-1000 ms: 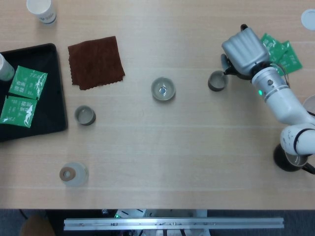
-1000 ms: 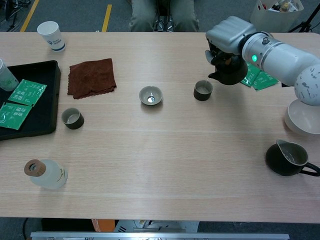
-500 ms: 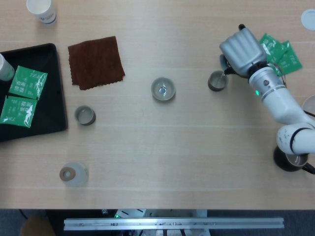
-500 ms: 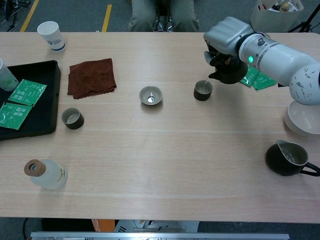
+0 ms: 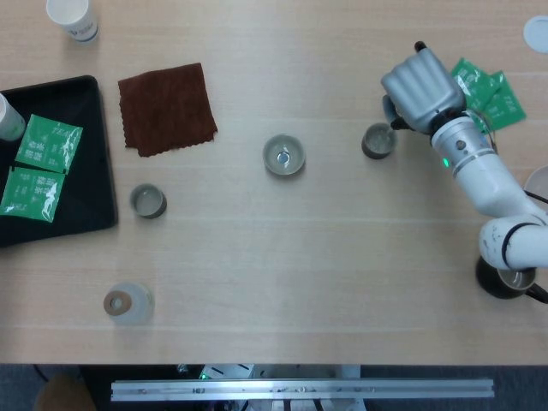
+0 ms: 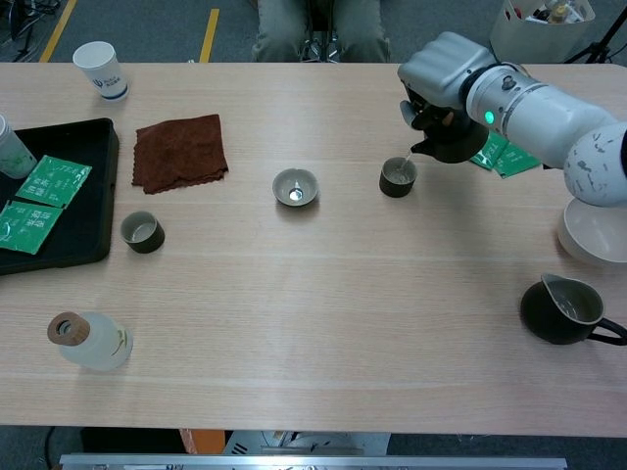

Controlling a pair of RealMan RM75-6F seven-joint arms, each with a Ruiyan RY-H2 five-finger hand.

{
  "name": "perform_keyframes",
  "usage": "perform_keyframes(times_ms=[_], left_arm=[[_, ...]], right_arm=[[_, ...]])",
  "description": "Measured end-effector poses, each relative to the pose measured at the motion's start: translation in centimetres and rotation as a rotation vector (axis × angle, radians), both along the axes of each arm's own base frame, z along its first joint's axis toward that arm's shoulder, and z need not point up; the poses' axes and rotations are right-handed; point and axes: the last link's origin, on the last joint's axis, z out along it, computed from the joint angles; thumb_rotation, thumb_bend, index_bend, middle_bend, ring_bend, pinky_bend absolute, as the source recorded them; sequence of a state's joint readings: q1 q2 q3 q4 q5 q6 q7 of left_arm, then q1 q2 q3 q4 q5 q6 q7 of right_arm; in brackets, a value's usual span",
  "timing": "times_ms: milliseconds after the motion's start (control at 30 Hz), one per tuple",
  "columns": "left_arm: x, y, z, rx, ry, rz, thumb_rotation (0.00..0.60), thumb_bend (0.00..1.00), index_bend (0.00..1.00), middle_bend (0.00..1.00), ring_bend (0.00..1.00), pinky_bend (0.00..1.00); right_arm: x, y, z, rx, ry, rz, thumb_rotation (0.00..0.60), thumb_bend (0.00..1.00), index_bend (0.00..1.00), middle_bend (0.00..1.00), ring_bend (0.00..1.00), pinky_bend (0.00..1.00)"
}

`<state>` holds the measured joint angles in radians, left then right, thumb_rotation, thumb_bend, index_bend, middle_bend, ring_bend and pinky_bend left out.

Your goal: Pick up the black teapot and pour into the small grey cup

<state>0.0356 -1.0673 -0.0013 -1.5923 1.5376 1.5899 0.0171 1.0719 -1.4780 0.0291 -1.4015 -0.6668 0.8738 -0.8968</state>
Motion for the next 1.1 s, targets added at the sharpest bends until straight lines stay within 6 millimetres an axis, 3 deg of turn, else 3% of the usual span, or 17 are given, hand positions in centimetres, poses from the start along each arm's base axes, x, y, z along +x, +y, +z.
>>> perform_keyframes(times_ms=[367,767,1100], left_arm=[[0.0,0.0,0.0,0.002,-0.001,0.001,0.600,0.29,0.22,0.24,0.17,0.08],[0.3,0.1,-0.1,-0.001,-0.001,-0.005,0.600,0.29,0.22,0.24,0.17,0.08],[0.5,0.3,-0.1,-0.011,-0.002,-0.008,0.600,0.29,0.22,0.24,0.17,0.08]], right_arm=[[-0.3,0.2,-0.4,-0.002,-0.069,-0.021,0.306,0.61,0.97,1.00,0.99,0.29],[-1.4,0.7,-0.4,-0.007,-0.277,-0.089,0.316,0.59,0.97,1.00,0.99,0.29],[-0.4,2.0,3.0,0.005,-0.445,-0.080,0.317,0.59,0.97,0.97,0.96,0.30]])
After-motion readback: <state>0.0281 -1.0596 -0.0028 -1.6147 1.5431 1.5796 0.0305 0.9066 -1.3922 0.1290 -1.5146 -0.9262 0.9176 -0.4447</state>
